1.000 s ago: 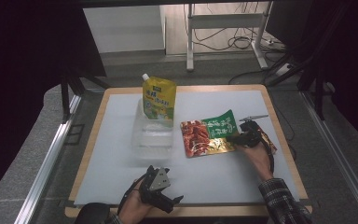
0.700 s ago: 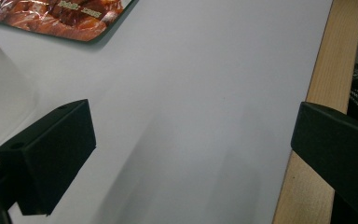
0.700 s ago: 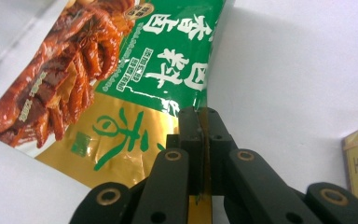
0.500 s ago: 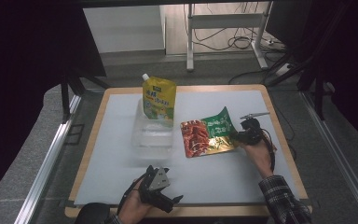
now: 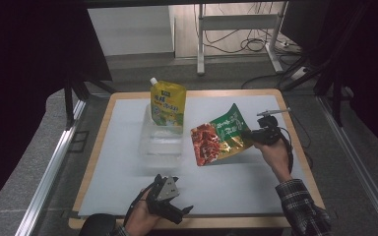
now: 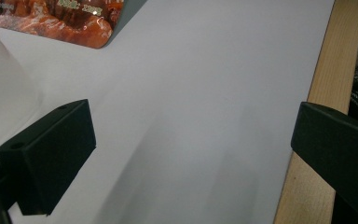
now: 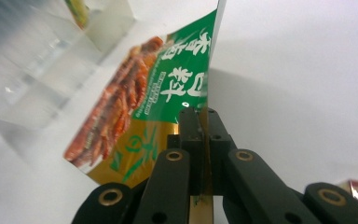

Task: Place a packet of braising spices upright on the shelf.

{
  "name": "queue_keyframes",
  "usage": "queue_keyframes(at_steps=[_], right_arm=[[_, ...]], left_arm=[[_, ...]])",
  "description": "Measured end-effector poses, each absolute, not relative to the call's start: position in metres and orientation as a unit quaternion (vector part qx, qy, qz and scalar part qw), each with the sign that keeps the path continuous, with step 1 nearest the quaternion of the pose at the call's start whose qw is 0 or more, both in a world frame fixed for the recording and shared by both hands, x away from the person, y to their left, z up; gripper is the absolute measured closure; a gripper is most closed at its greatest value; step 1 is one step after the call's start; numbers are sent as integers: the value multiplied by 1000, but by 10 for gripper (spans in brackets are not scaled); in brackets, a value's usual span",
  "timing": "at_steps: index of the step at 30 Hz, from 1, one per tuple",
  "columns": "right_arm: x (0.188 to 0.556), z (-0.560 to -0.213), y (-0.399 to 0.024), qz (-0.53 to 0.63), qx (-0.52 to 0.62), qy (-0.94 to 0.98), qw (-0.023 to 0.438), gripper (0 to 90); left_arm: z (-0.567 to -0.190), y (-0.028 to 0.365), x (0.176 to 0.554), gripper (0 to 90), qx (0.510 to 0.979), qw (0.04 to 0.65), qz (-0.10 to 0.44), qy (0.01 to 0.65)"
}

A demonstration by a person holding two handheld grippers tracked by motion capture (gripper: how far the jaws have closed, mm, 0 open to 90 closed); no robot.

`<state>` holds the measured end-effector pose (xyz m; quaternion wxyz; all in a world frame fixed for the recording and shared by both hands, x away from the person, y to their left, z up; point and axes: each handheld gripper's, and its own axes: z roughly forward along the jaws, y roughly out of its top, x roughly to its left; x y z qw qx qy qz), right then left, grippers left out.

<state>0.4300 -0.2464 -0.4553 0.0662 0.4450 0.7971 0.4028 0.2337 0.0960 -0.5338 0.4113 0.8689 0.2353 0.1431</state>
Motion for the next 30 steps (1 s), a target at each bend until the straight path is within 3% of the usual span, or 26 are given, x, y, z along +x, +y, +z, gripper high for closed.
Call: queue_keyframes(at_steps=[30], right_arm=[[433, -348, -189, 393, 318, 853, 131, 893]], left_arm=[[-524, 110, 235, 0, 837, 444, 165, 275]])
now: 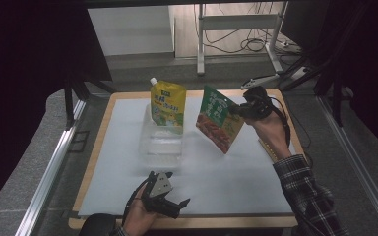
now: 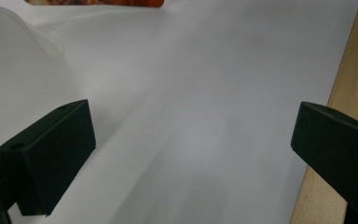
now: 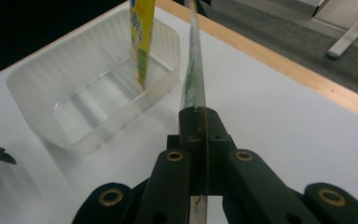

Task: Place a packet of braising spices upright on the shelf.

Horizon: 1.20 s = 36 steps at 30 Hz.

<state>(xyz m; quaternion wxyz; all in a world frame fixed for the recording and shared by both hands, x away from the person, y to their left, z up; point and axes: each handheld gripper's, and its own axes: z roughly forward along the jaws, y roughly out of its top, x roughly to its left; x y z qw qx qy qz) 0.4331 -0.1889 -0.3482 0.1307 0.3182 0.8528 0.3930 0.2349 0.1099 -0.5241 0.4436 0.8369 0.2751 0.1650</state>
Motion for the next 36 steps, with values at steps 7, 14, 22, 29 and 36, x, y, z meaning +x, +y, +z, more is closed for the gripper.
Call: queue_keyframes(at_steps=[7, 14, 22, 29, 36], right_arm=[[433, -338, -190, 389, 310, 854, 151, 893], [429, -329, -189, 403, 298, 853, 143, 893], [426, -320, -185, 421, 282, 852, 129, 893], [425, -311, -178, 426, 269, 855, 126, 893], [424, -302, -170, 435, 250, 857, 118, 893]], left_arm=[[-524, 111, 235, 0, 834, 447, 165, 278], [-524, 111, 234, 0, 833, 446, 168, 280], [-524, 113, 232, 0, 833, 446, 168, 283], [-523, 113, 232, 0, 831, 448, 168, 283], [-523, 113, 232, 0, 832, 447, 169, 283]])
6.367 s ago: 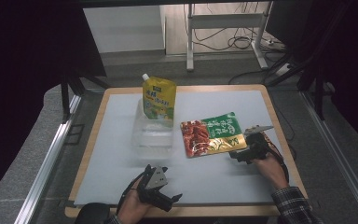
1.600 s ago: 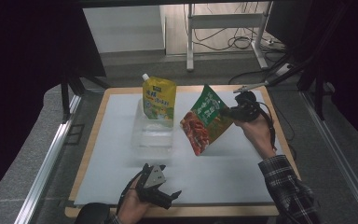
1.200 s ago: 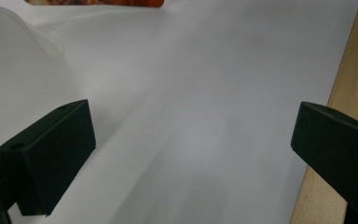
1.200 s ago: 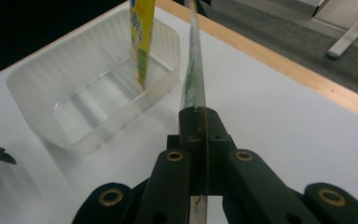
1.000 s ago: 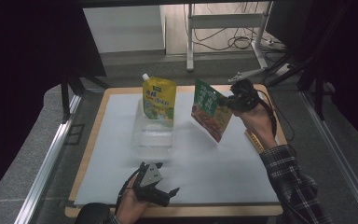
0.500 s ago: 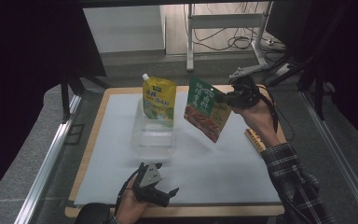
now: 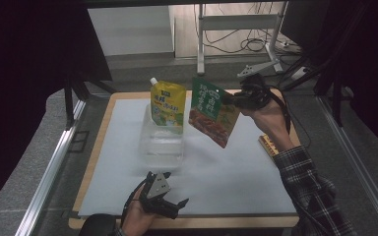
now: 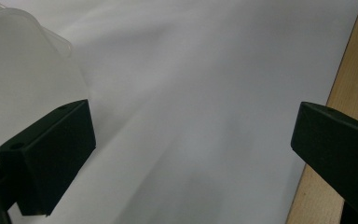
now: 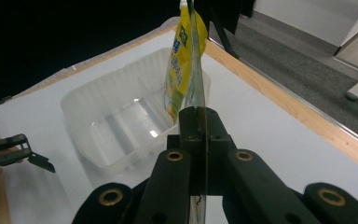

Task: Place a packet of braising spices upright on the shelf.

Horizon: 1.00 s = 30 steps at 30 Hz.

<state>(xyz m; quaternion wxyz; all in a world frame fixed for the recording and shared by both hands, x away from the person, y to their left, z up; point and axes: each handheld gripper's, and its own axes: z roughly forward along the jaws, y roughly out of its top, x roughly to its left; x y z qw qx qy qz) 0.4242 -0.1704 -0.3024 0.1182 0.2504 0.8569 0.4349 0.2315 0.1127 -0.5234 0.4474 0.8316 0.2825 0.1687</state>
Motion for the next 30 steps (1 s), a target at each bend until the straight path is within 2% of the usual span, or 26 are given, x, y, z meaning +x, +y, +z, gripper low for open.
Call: queue_keyframes(at_steps=[13, 30], right_arm=[[426, -293, -151, 446, 222, 861, 99, 893], [438, -298, -112, 460, 201, 863, 64, 893]], left_arm=[[-524, 112, 232, 0, 839, 439, 165, 277], [-524, 112, 232, 0, 838, 443, 161, 276]])
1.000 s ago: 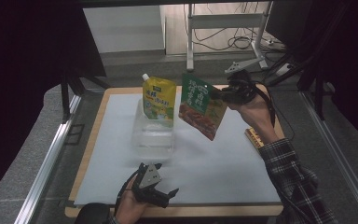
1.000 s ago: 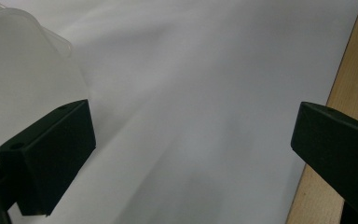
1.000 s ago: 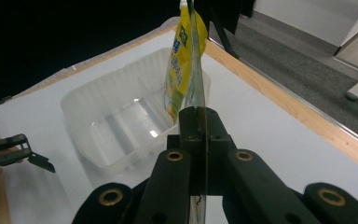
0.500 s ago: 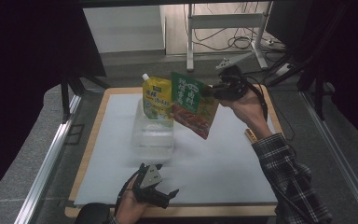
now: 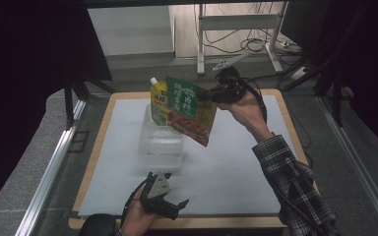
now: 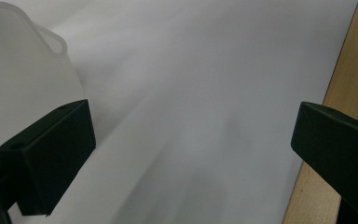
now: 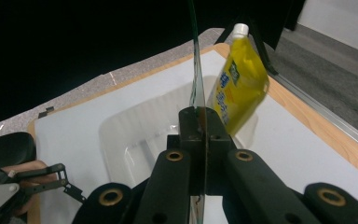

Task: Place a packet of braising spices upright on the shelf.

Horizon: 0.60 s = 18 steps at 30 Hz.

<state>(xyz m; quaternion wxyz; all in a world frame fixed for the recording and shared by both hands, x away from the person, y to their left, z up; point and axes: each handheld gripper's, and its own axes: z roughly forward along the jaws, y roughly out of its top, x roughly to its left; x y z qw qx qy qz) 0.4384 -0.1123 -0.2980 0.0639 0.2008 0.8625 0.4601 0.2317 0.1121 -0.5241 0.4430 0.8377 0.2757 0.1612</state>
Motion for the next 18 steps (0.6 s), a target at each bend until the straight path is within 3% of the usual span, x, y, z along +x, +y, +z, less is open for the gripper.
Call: queue_keyframes(at_steps=[18], right_arm=[[452, -306, -67, 467, 184, 863, 53, 893]], left_arm=[[-524, 111, 231, 0, 838, 446, 156, 272]])
